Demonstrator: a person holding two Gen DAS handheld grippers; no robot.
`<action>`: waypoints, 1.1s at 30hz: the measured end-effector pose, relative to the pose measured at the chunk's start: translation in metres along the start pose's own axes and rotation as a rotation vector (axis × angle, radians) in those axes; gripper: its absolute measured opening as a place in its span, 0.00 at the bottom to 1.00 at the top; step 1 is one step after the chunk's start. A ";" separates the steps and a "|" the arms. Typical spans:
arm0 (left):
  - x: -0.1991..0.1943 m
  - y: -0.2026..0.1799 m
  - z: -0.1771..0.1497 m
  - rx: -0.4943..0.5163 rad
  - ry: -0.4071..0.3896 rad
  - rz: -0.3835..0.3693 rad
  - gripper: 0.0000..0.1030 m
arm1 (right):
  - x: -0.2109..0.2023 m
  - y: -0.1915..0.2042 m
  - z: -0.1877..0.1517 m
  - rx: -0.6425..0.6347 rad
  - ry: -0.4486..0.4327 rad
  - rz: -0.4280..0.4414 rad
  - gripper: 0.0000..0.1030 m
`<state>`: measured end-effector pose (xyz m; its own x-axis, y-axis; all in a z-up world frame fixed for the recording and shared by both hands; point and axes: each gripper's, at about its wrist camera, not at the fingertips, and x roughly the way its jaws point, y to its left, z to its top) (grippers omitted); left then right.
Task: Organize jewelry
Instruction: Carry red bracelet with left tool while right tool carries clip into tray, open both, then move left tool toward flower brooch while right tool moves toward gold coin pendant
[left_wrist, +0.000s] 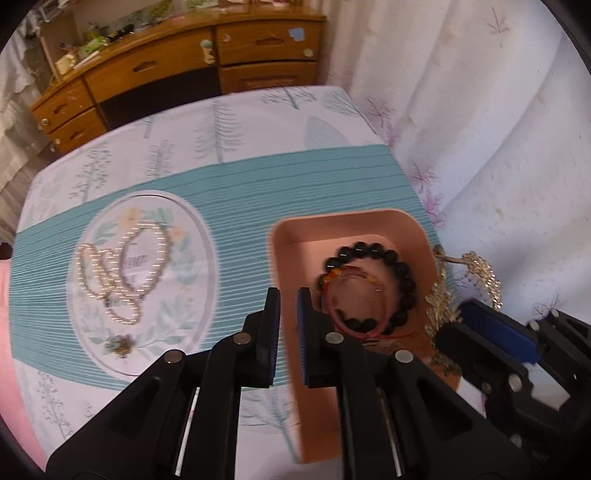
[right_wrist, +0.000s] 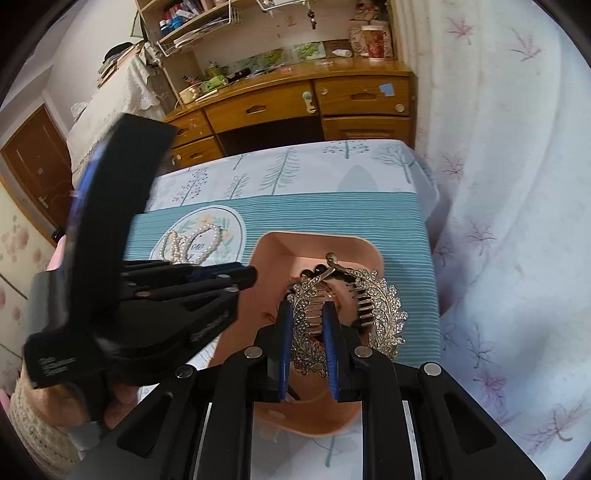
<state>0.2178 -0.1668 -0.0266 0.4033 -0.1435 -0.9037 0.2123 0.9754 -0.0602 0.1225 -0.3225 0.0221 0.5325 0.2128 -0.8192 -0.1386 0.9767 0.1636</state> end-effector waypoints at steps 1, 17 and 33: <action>-0.003 0.005 -0.001 -0.004 -0.007 0.006 0.13 | 0.004 0.004 0.001 -0.003 0.004 0.004 0.15; -0.032 0.104 -0.034 -0.141 -0.058 0.028 0.48 | 0.102 0.049 0.047 -0.014 0.096 -0.025 0.16; -0.050 0.164 -0.053 -0.231 -0.087 0.038 0.48 | 0.108 0.072 0.050 -0.007 0.104 -0.063 0.21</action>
<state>0.1854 0.0094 -0.0134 0.4843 -0.1100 -0.8679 -0.0095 0.9913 -0.1309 0.2114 -0.2277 -0.0268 0.4513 0.1464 -0.8803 -0.1131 0.9879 0.1062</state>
